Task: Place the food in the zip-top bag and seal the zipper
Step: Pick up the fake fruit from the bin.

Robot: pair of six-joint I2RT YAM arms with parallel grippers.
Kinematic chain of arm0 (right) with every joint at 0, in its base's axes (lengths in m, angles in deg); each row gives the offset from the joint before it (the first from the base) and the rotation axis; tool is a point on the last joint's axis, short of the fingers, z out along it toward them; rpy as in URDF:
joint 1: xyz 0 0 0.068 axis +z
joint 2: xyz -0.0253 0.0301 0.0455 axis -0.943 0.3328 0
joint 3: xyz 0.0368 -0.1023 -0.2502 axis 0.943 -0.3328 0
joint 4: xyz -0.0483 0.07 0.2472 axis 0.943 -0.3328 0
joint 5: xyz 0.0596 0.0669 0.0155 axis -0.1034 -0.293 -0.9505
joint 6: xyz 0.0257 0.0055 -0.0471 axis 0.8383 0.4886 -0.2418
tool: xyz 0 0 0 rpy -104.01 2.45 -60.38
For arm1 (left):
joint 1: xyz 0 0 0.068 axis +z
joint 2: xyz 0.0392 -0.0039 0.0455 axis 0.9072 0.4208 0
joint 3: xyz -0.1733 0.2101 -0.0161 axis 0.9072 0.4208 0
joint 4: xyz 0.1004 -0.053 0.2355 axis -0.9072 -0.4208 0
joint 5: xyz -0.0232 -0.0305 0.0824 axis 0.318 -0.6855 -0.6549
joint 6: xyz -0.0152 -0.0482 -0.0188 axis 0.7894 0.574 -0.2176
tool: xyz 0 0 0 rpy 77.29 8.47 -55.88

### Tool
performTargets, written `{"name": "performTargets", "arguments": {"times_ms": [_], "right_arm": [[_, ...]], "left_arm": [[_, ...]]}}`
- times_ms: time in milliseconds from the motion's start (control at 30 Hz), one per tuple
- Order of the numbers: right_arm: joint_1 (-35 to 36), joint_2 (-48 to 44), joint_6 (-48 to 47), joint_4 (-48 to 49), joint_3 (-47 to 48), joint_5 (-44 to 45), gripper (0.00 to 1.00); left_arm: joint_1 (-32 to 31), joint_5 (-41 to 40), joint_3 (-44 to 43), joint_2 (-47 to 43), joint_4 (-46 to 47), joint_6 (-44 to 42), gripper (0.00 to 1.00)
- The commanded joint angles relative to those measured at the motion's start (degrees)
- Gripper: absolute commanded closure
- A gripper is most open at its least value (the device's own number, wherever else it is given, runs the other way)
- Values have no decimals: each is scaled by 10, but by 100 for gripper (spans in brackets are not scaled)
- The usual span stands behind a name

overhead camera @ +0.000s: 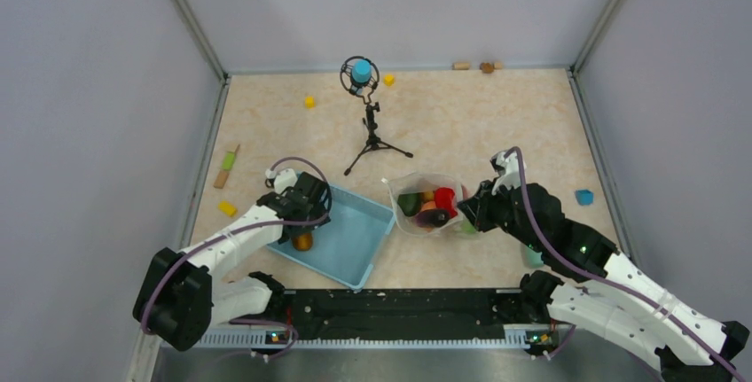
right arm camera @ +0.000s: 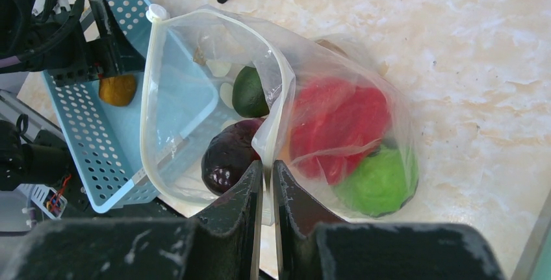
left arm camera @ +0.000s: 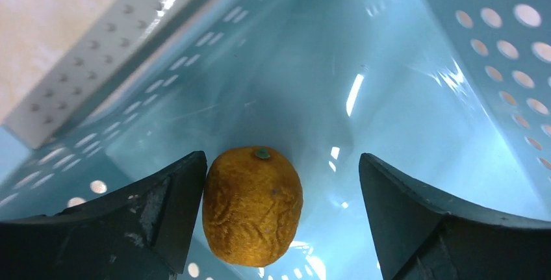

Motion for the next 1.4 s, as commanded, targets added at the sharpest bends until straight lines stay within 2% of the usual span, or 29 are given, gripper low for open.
{"name": "performTargets", "arguments": {"times_ms": [0,300,600,700,1100,1233,1367], "right_arm": [[-4,0,-4,26,1,4,89],[-4,2,-5,26,0,8,89],[-4,1,-5,26,0,11,89],[-4,2,-5,26,0,12,89],[-4,1,-5,26,1,12,89],[-4,0,-5,26,1,10,89],[-4,-1,-4,26,1,9,89]], "left_arm": [[3,44,7,-3,54,-18,9],[2,78,12,10,26,-24,15],[2,131,18,16,23,-23,37],[2,151,22,2,26,-26,48],[2,165,3,-91,-2,-19,74],[-1,184,-20,-157,32,-34,81],[-4,255,-25,-219,140,-53,82]]}}
